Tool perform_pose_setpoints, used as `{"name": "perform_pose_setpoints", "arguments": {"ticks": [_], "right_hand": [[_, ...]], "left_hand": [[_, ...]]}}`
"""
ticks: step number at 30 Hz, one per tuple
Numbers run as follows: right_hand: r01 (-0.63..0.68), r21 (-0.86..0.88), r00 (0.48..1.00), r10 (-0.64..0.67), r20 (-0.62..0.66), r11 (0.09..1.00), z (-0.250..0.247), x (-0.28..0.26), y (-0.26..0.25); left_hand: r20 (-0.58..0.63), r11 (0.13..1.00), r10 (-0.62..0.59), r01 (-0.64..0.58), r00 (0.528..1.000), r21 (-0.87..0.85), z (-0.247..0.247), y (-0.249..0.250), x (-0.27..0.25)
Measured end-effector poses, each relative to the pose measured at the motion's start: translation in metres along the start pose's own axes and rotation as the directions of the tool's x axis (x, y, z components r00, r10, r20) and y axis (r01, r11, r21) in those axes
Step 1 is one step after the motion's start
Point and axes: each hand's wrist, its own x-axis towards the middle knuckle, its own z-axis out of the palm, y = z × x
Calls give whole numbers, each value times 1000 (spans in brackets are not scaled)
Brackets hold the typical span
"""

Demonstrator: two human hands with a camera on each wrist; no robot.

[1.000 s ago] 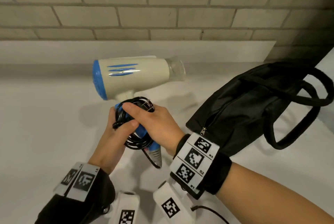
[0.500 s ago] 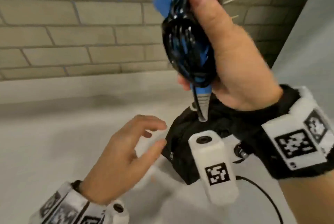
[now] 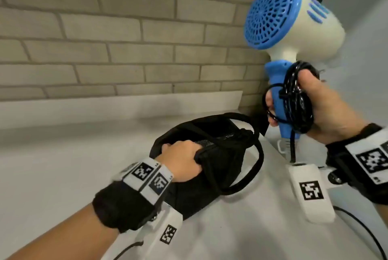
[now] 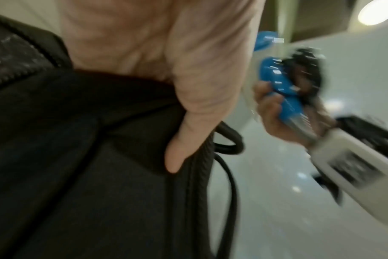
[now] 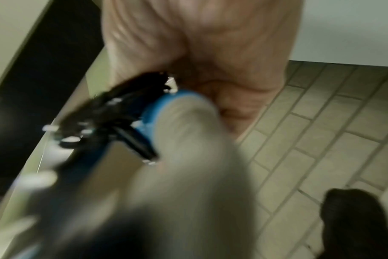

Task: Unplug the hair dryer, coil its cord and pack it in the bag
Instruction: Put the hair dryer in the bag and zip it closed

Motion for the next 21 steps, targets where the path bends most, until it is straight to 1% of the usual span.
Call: {"name": "perform_pose_setpoints", "arguments": {"ticks": [1,3,5,7,9,10,11,12,13,14,16,17,18,19,21], "right_hand": [[-15,26,997,13,79,1000,0,-2,6],[-38,7,971,35,236,999,10,-4,16],[-55,-38,921,65,385,998,28,1,26],[-95,-109,874,135,467,990,47,10,36],[-130,-169,850,198,489,977,60,23,46],[-143,-184,846,216,486,973,64,30,48],[-157,-180,860,224,459,971,65,37,51],[-169,-176,888,228,400,970,66,44,51],[-175,-164,916,222,335,971,65,52,52],[-175,-143,940,208,270,974,63,59,52],[-159,-96,970,174,172,983,58,69,50],[-163,-76,974,173,149,984,54,73,49],[-168,-66,974,176,139,984,49,74,46],[-161,-62,976,168,139,985,44,75,44],[-124,-55,979,131,154,991,35,73,38]], "left_hand": [[43,1000,5,-5,999,-15,-5,-5,1],[102,1000,10,-8,995,-14,-10,-14,0],[94,998,55,-53,994,-28,-10,-17,0],[85,996,85,-87,993,17,-6,-17,-2],[124,981,116,-134,985,141,-1,-19,-7],[136,969,165,-187,977,164,1,-22,-9],[132,960,231,-248,964,132,2,-26,-12],[120,953,286,-295,951,68,2,-29,-17],[109,948,314,-317,943,14,1,-33,-20],[109,943,331,-334,937,7,2,-37,-23],[103,915,384,-393,918,88,3,-42,-27],[94,907,401,-409,911,94,0,-44,-27],[81,910,401,-407,912,73,-5,-46,-27],[53,922,385,-386,921,12,-11,-46,-28],[-27,930,321,-320,947,-182,-27,-43,-28]]}}
